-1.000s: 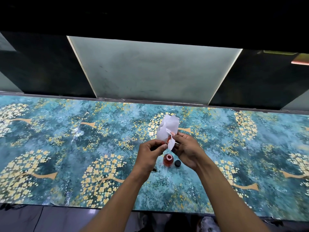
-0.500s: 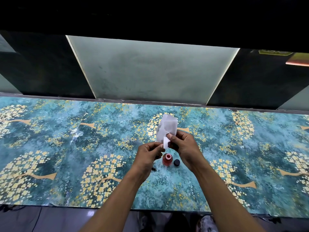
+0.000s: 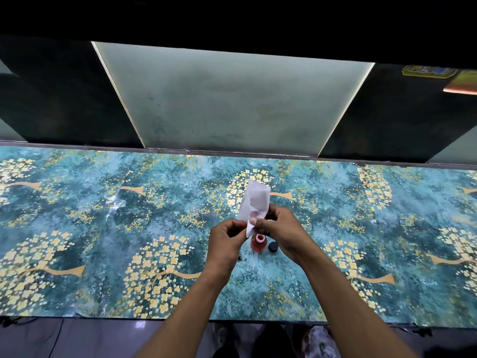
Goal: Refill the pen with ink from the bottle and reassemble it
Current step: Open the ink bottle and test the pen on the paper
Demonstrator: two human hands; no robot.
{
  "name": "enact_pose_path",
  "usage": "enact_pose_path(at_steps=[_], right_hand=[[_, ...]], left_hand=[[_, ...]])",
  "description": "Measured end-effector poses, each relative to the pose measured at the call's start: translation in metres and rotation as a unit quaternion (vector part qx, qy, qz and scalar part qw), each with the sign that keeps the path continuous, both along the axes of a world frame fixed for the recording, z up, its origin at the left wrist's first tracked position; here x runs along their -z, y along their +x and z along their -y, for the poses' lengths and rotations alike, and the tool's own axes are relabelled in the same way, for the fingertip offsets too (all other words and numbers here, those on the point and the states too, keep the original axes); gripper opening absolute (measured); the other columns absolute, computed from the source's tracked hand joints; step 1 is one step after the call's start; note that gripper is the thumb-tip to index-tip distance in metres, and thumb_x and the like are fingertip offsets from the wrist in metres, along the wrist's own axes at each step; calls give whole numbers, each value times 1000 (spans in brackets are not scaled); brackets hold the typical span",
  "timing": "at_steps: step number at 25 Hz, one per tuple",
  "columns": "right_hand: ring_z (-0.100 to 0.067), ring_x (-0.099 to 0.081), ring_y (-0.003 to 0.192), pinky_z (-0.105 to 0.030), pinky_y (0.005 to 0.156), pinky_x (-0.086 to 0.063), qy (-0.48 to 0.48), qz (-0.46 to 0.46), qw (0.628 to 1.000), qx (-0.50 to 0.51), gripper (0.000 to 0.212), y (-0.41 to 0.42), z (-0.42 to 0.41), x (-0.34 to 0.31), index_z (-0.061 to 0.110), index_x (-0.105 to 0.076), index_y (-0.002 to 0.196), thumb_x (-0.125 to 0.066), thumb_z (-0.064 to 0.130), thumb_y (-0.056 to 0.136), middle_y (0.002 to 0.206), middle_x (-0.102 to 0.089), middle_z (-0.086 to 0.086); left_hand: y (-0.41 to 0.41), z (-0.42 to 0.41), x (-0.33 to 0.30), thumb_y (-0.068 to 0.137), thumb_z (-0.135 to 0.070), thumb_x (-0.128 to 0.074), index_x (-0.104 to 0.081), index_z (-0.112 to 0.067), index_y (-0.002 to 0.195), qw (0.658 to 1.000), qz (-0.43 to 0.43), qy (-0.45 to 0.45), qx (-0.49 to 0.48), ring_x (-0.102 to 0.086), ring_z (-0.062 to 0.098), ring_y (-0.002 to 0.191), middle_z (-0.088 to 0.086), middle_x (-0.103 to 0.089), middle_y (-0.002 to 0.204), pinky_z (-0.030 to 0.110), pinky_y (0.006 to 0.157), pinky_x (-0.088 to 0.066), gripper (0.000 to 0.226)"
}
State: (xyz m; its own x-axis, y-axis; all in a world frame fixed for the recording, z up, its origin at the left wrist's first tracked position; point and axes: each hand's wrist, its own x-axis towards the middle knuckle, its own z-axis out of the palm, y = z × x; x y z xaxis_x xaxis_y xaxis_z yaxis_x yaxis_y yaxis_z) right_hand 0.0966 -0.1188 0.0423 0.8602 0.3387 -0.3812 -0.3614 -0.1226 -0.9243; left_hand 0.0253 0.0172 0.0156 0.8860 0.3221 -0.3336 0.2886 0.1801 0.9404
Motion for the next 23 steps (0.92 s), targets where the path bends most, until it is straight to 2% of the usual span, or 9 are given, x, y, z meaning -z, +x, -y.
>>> enact_pose_path(at_steps=[2,6,9,12,14,18,20,23], right_hand=[[-30,-68,85,-49,89,-55,31,-38,999,5,18,4,-1,-1,-1,-70,104,-74,-2,86,93,-72,-18],[-20,-71,76,-27,70,-59,88,-70,993,48,30,15,-5,-4,-1,-66,116,-71,-5,87,91,-73,-12],[-19,-70,81,-23,69,-58,154,-103,976,111,36,28,-6,-1,4,-63,120,-67,-9,87,93,-75,-8],[-24,-69,90,-27,77,-57,183,-164,958,150,42,49,2,12,4,-57,125,-62,-15,87,105,-72,-15],[-28,-70,90,-32,82,-57,160,-204,953,158,44,63,8,28,0,-53,129,-58,-18,89,109,-70,-22],[-30,-67,89,-34,78,-55,58,-242,946,210,44,85,9,67,-6,-48,134,-50,-20,93,101,-66,-24],[-29,-66,92,-35,85,-53,15,-244,940,238,40,90,9,82,-5,-47,134,-50,-16,95,108,-64,-25],[-29,-66,100,-36,95,-52,-61,-233,937,253,26,91,13,94,-1,-54,124,-52,-6,98,114,-65,-21]], left_hand=[[1,-1,-3,83,-19,-78,-75,-8,84,1000,6,-8,6,-61,17,68,15,-74,80,45,57,-50,12],[6,-6,-9,84,-10,-75,-74,-4,84,999,19,-39,-4,-54,5,58,-8,-65,61,26,57,-46,6],[12,-16,-3,83,-8,-75,-75,-7,80,998,11,-55,-36,-48,10,61,-6,-61,61,22,62,-42,3],[15,-28,2,83,-6,-75,-76,-6,81,995,-4,-78,-62,-49,11,63,-4,-63,64,24,64,-44,2],[16,-34,4,83,-6,-76,-77,-6,82,994,-10,-83,-68,-51,13,65,-2,-64,66,28,67,-46,1],[14,-41,7,83,-7,-76,-77,-8,80,993,-27,-90,-72,-50,14,64,-3,-63,64,29,68,-47,3],[13,-45,8,83,-7,-75,-77,-9,79,993,-31,-91,-71,-48,14,62,-2,-61,63,29,67,-47,5],[11,-50,10,84,-8,-75,-78,-9,77,994,-39,-88,-60,-48,16,64,2,-61,66,31,69,-48,7]])
